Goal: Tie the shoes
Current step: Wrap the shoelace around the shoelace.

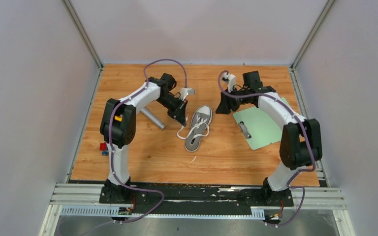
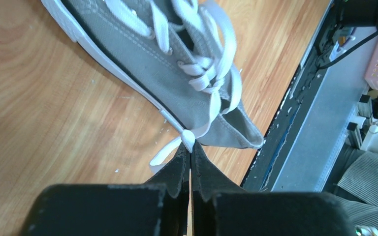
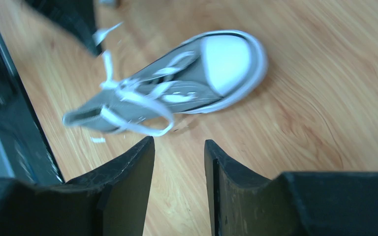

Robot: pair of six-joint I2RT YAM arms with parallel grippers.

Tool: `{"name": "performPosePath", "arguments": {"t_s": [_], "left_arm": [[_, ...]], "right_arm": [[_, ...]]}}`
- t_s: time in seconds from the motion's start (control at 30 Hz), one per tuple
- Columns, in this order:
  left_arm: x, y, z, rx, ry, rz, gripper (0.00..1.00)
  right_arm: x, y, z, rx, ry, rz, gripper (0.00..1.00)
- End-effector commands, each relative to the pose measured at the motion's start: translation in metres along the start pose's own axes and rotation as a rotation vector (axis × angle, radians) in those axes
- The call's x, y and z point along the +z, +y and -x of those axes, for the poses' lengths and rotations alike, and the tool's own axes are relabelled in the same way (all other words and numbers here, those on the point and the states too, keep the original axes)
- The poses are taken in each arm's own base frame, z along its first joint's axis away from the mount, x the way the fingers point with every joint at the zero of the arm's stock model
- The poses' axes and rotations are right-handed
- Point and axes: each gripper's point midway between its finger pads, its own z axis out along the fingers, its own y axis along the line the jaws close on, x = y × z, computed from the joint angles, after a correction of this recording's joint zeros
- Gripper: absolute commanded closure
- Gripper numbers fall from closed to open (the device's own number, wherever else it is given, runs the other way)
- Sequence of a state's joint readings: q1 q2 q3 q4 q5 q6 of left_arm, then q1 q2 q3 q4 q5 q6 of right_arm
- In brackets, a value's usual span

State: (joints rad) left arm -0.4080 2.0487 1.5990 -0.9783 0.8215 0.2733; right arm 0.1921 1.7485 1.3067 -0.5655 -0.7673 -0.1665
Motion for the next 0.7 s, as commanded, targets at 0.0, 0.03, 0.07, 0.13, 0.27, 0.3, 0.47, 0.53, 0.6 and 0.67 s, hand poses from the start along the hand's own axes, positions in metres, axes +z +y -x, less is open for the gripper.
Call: {"name": "performPosePath", "arguments": {"t_s": [0.0,0.03,0.07,0.13,0.27,0.3,0.47,0.53,0.6,0.67], "left_arm": [[-0.039,-0.029,0.031,0.046,-0.109,-0.034,1.00],[-0.043,-0.031,0.035,0.050,-0.119,-0.041,1.00],[-0.046,-0.034,0.035,0.046,-0.122,-0.063,1.00],[-0.053,-0.036,0.037,0.049,-0.132,-0.071,1.00],[-0.060,-0.036,0.038,0.059,-0.150,-0.040,1.00],[-0.061,-0.038,0.037,0.060,-0.151,-0.037,1.00],[-0.063,-0.040,0.035,0.063,-0.156,-0.030,1.00],[-0.063,-0.038,0.034,0.060,-0.154,-0.022,1.00],[-0.062,-0.036,0.035,0.058,-0.153,-0.013,1.00],[-0.062,-0.034,0.037,0.054,-0.153,-0.006,1.00]], "right_arm": [[0.009,0.053,-0.025,-0.758,0.038,0.095,0.57],[0.015,0.054,-0.031,-0.873,0.032,0.080,0.56],[0.019,0.056,-0.034,-0.941,0.021,0.071,0.56],[0.030,0.061,-0.043,-1.073,0.004,0.079,0.55],[0.045,0.069,-0.043,-1.186,-0.012,0.099,0.56],[0.048,0.070,-0.044,-1.200,-0.009,0.101,0.56],[0.061,0.078,-0.053,-1.270,-0.011,0.142,0.57],[0.064,0.079,-0.055,-1.281,-0.015,0.146,0.57],[0.066,0.081,-0.056,-1.279,-0.018,0.160,0.57],[0.067,0.083,-0.057,-1.288,-0.023,0.176,0.58]]}}
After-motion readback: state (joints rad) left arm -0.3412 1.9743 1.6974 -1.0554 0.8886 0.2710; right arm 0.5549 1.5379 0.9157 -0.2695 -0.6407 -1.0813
